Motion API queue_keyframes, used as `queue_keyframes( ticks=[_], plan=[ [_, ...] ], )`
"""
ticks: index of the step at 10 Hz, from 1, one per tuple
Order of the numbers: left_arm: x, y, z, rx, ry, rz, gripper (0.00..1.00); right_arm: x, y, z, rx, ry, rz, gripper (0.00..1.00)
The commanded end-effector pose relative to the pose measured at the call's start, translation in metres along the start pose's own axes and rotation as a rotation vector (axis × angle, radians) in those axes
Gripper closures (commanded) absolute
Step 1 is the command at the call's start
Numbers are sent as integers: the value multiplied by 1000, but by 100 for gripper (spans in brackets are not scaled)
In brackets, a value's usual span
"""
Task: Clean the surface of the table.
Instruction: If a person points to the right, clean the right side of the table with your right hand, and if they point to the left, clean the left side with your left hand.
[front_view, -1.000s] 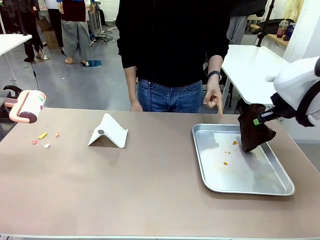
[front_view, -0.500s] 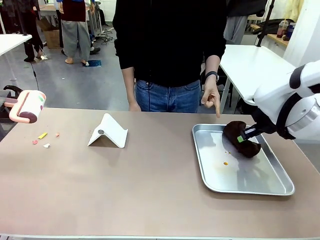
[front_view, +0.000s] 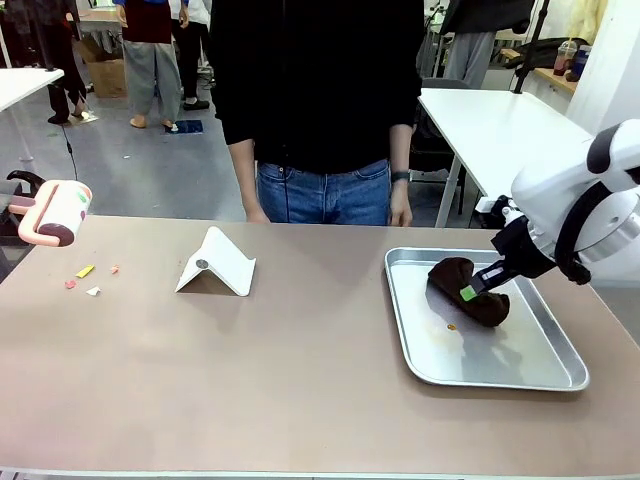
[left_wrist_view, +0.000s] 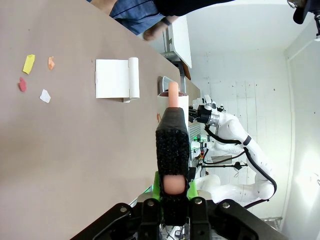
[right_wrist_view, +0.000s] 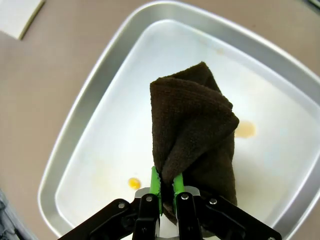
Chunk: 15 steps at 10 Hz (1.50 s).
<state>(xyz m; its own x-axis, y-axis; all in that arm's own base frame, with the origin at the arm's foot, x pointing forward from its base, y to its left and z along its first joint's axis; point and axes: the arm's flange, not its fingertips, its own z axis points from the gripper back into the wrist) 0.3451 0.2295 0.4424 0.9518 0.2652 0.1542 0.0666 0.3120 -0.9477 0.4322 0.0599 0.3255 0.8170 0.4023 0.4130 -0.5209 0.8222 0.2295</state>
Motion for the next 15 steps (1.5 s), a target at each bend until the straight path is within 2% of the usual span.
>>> queue_keyframes(
  ticks=[1, 5, 7, 12, 15],
  plan=[
    [-2, -2, 1, -1, -1, -16, 85, -14, 26, 2, 31, 12, 34, 89],
    [-2, -2, 1, -1, -1, -16, 85, -27, 63, 6, 42, 29, 87, 89],
    [-2, -2, 1, -1, -1, -16, 85, -29, 69, 1, -33, 78, 64, 89],
    [-2, -2, 1, -1, -1, -16, 85, -33, 44, -7, -225, 125, -14, 89],
    [-2, -2, 1, -1, -1, -16, 85, -37, 21, 6, -283, 100, -92, 89]
  ],
)
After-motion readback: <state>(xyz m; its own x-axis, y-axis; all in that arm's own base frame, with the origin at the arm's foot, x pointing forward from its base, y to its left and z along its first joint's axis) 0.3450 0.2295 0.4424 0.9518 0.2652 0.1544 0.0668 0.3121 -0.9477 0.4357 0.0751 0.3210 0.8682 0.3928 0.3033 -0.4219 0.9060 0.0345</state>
